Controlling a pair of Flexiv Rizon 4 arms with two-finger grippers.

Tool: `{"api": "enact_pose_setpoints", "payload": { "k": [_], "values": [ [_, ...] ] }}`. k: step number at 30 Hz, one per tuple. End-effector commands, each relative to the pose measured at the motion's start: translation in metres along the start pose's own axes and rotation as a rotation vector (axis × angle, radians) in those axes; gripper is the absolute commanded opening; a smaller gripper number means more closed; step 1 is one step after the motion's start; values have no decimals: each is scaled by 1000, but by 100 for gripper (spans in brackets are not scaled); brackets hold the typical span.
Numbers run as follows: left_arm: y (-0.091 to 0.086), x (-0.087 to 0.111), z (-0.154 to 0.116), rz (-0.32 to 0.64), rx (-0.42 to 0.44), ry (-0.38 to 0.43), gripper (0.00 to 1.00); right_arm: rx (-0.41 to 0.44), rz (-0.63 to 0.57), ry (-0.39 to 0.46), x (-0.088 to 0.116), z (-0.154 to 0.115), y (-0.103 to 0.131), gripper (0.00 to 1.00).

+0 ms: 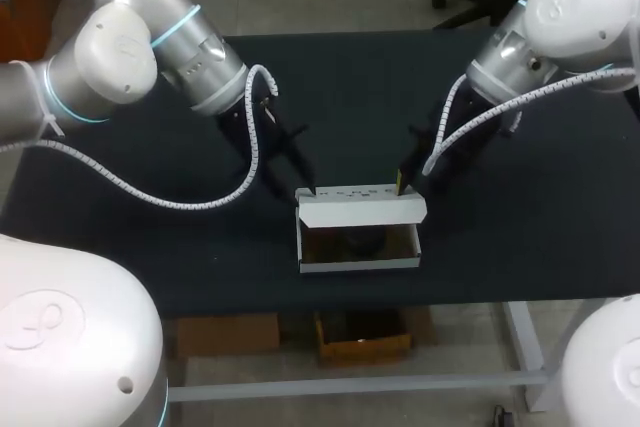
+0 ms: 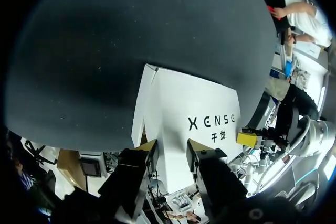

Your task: Assemble the packaging by folding the flat box into shape, placing the metal phone stand inside, and closing the box properly

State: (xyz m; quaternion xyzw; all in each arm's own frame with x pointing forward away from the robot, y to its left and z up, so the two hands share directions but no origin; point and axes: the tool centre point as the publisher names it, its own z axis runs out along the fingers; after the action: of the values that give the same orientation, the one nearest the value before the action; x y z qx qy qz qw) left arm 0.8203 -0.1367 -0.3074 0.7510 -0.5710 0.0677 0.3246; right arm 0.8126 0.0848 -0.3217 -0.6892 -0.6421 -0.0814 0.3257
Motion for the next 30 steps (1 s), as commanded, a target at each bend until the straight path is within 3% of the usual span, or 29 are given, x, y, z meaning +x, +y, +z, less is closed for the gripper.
{"api": "enact_pose_setpoints", "payload": {
  "k": [1,30],
  "values": [
    [-2,6,0,-5,-7,-7,35,7,0,3,3,0,-1,42],
    [-10,7,2,-34,-49,-15,35,24,33,14,-3,-1,9,43]
  ]
}}
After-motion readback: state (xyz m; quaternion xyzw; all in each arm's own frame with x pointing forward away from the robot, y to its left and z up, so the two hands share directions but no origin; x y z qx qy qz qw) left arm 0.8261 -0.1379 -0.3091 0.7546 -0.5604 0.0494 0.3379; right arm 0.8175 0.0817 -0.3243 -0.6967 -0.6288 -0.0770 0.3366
